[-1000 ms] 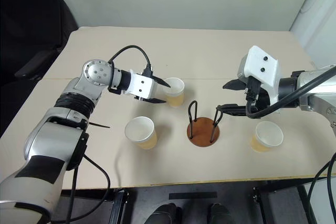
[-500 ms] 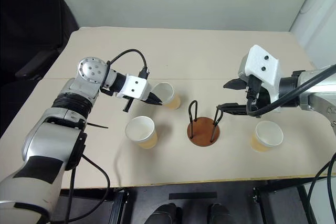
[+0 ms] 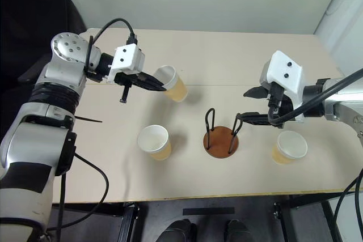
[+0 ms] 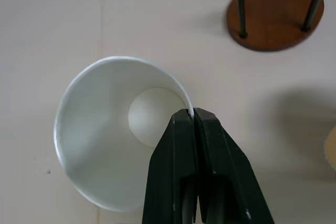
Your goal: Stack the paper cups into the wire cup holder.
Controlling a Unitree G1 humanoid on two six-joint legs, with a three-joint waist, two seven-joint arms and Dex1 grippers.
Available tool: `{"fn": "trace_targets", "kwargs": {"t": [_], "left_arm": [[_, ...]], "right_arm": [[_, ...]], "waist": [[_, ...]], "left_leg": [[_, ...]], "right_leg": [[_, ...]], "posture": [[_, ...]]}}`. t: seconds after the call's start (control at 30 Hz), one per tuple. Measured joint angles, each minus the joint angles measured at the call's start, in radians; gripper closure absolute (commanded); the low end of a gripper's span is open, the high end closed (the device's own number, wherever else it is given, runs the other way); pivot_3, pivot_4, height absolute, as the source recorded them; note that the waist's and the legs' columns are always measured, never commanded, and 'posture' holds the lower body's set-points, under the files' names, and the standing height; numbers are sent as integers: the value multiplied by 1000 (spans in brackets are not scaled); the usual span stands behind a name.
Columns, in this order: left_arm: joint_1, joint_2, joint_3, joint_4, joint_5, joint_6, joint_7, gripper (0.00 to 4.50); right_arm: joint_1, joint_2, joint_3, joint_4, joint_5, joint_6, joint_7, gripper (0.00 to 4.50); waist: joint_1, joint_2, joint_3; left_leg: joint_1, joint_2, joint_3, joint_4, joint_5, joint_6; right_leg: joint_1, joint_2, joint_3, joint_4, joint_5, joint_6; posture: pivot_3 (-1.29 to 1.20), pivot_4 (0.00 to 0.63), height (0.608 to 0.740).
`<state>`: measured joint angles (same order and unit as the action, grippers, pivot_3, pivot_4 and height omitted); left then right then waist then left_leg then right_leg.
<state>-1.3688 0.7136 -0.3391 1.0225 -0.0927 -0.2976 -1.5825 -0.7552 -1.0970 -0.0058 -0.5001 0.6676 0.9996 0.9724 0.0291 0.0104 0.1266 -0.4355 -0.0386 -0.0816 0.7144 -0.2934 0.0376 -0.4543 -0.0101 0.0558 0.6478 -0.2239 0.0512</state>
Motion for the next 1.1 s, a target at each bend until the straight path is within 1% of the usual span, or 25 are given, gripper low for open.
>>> {"fn": "trace_targets", "kwargs": {"t": [0.07,0.2,0.23,0.37,0.53,0.77,0.83,1.0,1.1], "left_arm": [[0,20,-33,-35,-44,36,0,4440],[-12,73,-109,-140,-178,154,-1,4440],[-17,80,-116,-159,-207,178,-1,4440],[-53,86,-113,-217,-308,260,-1,4440],[-71,60,-85,-285,-406,368,-1,4440],[-124,84,-90,-438,-585,551,-1,4440],[-137,96,-107,-460,-613,567,-1,4440],[-138,145,-226,-498,-664,563,-1,4440],[-141,154,-280,-502,-690,556,-1,4440]], "right_arm": [[2,-1,0,6,-4,-4,0,1453],[4,-1,-2,11,-5,-10,0,1453],[5,-1,-3,13,-5,-11,-1,1453],[24,-5,-9,18,-5,-11,-1,1453],[54,-20,-16,17,-5,-11,-1,1453],[97,-36,-30,23,-9,-12,-3,1453],[104,-37,-34,23,-12,-12,-5,1453],[120,-45,-50,22,-13,-12,-5,1453],[124,-48,-56,21,-13,-13,-5,1453]], "waist": [[1,1,0],[0,0,0],[2,0,0],[3,0,0],[3,0,0],[-2,0,0],[-4,0,0],[-2,2,1],[-1,2,1]], "left_leg": [[0,0,-1,1,0,0],[0,0,0,0,0,0],[0,1,-2,1,0,0],[0,0,0,1,0,0],[0,0,0,2,0,1],[1,0,2,0,0,1],[1,0,2,0,0,1],[1,1,0,1,1,1],[1,0,0,2,1,2]], "right_leg": [[0,0,0,0,0,0],[0,2,-1,0,0,0],[0,0,1,-1,0,0],[1,1,0,-1,0,1],[2,0,0,-2,0,1],[2,-1,1,-2,0,2],[2,0,1,-1,0,2],[3,-2,2,-1,1,3],[4,-2,1,-2,1,3]], "posture": [[0,150,740],[0,150,740],[0,150,740],[0,150,740],[0,150,740],[0,150,740],[0,150,740],[0,150,740],[0,150,740]]}}
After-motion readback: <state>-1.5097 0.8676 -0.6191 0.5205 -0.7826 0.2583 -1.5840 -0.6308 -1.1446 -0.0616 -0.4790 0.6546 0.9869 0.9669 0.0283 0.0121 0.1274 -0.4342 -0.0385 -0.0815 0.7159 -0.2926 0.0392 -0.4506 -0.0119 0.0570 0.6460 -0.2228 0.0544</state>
